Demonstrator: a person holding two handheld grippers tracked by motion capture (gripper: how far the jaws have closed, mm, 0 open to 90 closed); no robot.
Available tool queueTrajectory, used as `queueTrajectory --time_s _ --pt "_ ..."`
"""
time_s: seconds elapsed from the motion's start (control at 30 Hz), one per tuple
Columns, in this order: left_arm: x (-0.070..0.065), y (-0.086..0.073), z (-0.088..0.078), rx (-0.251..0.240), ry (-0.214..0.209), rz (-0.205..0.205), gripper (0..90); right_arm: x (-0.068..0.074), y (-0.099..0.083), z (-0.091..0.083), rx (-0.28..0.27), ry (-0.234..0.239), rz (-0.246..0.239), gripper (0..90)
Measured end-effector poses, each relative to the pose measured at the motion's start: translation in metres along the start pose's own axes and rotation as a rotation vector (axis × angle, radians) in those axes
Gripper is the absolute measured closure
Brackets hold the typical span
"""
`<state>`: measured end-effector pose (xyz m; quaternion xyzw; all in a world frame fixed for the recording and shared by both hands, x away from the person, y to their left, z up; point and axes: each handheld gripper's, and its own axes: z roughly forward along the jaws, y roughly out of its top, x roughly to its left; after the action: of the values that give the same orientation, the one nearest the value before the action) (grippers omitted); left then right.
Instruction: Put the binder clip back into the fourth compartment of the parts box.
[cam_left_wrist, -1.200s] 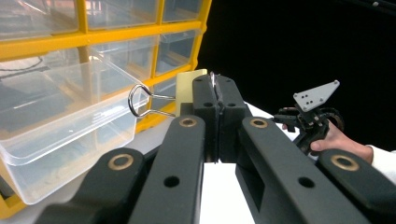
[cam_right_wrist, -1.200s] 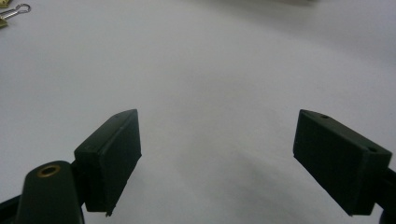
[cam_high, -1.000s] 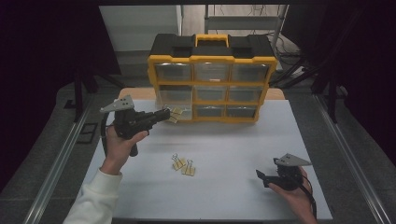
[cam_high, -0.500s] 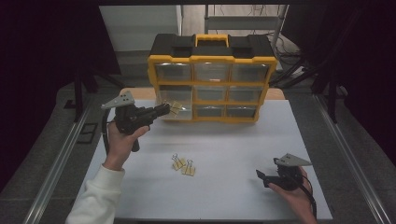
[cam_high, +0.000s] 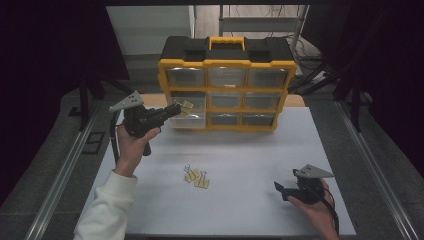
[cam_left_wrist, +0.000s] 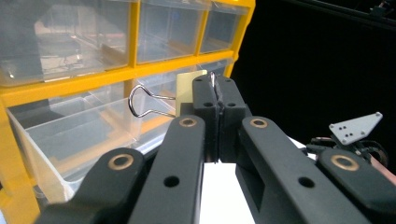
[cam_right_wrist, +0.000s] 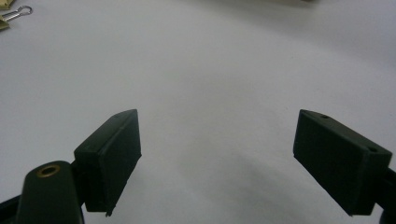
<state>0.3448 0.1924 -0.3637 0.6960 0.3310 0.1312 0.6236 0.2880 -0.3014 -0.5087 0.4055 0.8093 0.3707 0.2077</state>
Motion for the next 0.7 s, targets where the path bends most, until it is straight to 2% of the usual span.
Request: queueTrajectory --time_s 0.17,0.7 --pt "0.007 -0.001 0.004 -0.002 0.031 0.003 89.2 0.0 0.0 0.0 -0.001 -0.001 -0.001 15.7" --pt "0.02 0.0 0.014 -0.019 0.084 -0.001 89.2 0.0 0.0 -0.001 -0.002 -0.001 -0.001 15.7"
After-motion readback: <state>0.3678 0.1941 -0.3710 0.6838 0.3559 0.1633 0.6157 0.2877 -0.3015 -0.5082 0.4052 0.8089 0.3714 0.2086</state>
